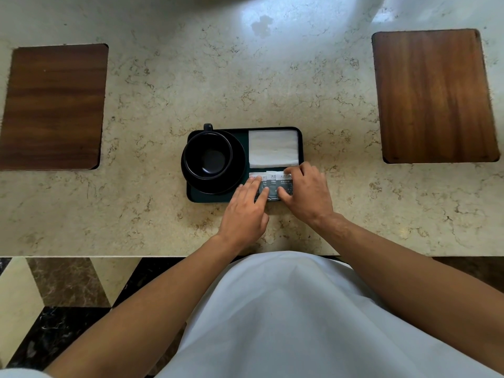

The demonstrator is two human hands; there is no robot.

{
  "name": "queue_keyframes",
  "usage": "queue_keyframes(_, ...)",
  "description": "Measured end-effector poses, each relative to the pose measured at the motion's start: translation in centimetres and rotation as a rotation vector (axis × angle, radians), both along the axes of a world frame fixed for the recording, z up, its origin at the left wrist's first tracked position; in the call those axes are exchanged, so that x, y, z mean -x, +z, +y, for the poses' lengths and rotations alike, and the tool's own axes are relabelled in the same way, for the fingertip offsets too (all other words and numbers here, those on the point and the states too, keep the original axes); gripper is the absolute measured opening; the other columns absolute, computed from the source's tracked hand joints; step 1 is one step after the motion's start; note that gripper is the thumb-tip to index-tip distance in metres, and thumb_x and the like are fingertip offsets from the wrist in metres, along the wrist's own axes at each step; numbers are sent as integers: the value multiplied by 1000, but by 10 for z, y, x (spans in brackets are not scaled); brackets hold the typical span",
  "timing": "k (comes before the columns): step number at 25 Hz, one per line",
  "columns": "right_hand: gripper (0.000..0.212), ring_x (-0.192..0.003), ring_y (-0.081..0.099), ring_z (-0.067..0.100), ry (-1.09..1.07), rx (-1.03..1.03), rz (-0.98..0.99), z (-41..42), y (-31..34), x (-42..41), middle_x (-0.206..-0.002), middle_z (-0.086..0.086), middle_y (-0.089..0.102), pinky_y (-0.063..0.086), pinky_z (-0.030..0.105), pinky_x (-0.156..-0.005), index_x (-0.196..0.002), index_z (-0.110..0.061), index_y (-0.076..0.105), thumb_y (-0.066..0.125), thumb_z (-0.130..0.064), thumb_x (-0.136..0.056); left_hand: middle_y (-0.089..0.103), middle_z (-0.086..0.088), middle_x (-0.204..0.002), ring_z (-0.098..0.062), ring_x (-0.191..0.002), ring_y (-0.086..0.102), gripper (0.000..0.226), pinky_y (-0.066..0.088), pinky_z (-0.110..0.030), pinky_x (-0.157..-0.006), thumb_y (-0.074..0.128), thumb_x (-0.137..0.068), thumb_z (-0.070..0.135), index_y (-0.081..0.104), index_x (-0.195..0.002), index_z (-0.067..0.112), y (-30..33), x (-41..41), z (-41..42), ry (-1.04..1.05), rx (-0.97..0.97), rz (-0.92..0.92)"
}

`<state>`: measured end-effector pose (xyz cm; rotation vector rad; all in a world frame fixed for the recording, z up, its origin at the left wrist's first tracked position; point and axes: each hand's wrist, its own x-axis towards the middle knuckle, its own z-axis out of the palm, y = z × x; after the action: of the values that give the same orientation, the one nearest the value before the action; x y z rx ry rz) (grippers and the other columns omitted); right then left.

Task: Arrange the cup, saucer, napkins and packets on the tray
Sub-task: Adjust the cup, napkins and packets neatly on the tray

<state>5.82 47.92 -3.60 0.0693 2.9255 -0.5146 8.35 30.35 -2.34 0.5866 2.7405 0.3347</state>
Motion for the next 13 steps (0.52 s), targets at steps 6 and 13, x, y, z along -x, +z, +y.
queue_keyframes(6,49,-100,54,24,-10,22,12,-1,1,1,-111,7,59,43,39,-88,-124,-17,63,67,-48,-87,30,-19,-162,-30,-152,21,61,17,-45,-125,55,-94,17,40,-152,8,1,-1,0,-3,-4,0)
queue_keyframes(13,46,-105,54,25,-23,-10,-7,-4,-1,3,-114,8,58,40,40,-93,-123,-19,63,68,-49,-88,27,-17,-163,-29,-153,19,60,15,-45,-125,57,-94,18,41,-152,14,0,0,-3,-26,-7,-1)
